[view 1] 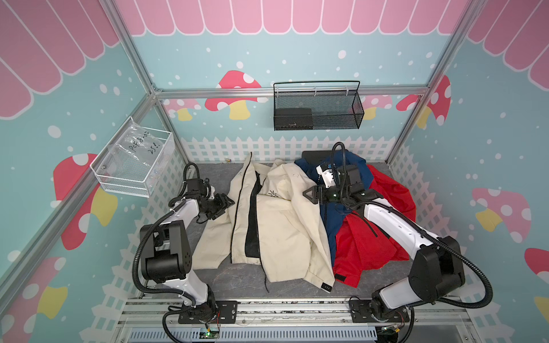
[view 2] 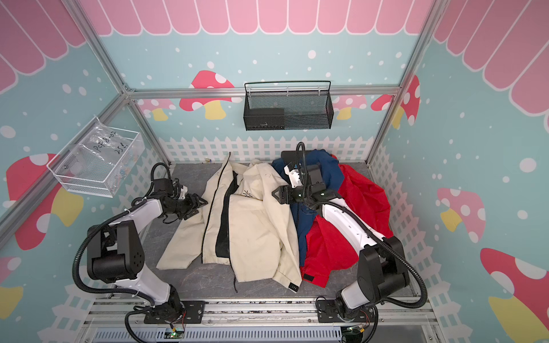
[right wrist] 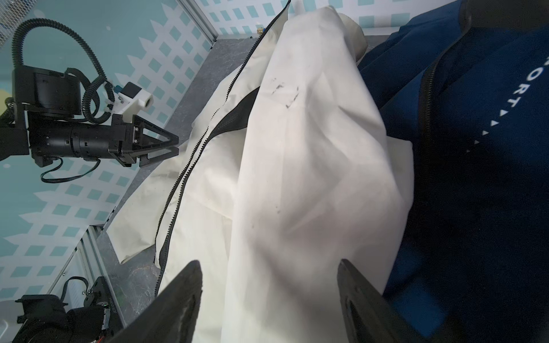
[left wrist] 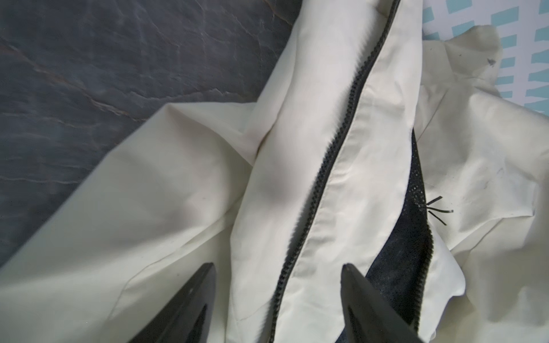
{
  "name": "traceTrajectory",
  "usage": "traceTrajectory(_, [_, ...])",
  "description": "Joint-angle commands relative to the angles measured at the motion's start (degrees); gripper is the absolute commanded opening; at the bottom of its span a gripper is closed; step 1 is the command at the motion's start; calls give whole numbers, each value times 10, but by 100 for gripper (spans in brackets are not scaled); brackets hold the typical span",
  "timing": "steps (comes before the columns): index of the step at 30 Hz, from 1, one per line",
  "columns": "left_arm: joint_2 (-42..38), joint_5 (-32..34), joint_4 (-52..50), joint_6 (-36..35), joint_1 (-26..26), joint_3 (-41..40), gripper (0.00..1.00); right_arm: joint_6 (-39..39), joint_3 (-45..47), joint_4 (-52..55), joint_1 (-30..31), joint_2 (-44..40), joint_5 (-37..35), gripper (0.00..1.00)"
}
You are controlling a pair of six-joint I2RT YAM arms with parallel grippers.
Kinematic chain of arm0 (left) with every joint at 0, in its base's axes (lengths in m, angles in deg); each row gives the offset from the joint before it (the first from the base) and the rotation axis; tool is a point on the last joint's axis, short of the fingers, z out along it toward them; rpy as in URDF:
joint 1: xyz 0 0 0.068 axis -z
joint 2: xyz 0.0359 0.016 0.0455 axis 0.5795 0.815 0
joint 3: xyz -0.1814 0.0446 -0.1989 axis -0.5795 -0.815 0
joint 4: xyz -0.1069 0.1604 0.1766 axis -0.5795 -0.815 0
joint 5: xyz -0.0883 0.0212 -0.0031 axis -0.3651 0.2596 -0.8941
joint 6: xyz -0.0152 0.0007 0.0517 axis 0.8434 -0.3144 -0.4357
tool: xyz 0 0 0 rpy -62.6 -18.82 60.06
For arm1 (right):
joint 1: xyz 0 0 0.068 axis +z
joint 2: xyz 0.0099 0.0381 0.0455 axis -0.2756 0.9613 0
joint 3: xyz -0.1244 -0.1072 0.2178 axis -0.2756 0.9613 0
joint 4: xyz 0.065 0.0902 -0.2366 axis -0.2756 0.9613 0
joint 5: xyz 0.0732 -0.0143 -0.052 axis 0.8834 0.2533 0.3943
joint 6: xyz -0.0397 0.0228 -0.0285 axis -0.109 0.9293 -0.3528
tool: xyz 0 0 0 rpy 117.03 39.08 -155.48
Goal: Unzip the jacket
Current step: Move the jacket to the center of the board.
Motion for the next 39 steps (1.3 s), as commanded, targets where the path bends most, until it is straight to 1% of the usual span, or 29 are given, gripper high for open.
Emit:
traceTrajectory(1, [15, -1, 6, 2, 8, 21, 65, -4, 7, -4, 0, 12, -1, 72])
traceTrajectory(4, [15, 19, 5, 2, 8, 13, 67, -12, 6, 5, 0, 13, -13, 72])
traceTrajectory(7, [15, 36, 11, 11, 8, 0, 73, -18, 4, 11, 0, 13, -17, 72])
traceTrajectory(9, [17, 38, 12, 15, 8, -4, 76, -18, 5, 11, 0, 11, -18, 72])
traceTrajectory(11, [18, 46, 12, 19, 8, -6, 76, -16, 8, 8, 0, 10, -18, 72])
traceTrajectory(14, [21, 58, 14, 25, 8, -7, 73, -15, 14, 7, 0, 11, -16, 72])
traceTrajectory(18, [38, 38, 32, 41, 7, -13, 67, -14, 16, 4, 0, 10, -15, 72])
traceTrajectory(21, [50, 9, 64, 64, 7, -26, 63, -3, 13, 13, 0, 10, -45, 74])
traceTrajectory(23, [55, 3, 68, 68, 8, -28, 61, 3, 8, 27, 0, 10, -76, 75])
traceTrajectory(24, [55, 0, 72, 71, 8, -29, 60, 4, 9, 28, 0, 10, -79, 76])
traceTrajectory(25, [57, -5, 78, 74, 7, -31, 59, 4, 10, 26, 0, 10, -80, 76])
traceTrajectory(26, [58, -9, 83, 78, 8, -32, 55, 6, 12, 24, 0, 11, -78, 76])
traceTrajectory(29, [71, -25, 96, 87, 7, -32, 39, 19, 19, 15, 3, 20, -66, 76])
traceTrajectory(33, [77, -38, 112, 96, 8, -33, 26, 38, 33, -12, 18, 31, -49, 76])
traceTrajectory(35, [78, -39, 114, 96, 8, -32, 21, 50, 38, -30, 29, 42, -31, 74])
traceTrajectory(39, [79, -43, 114, 94, 8, -30, 8, 53, 32, -39, 54, 59, -31, 66])
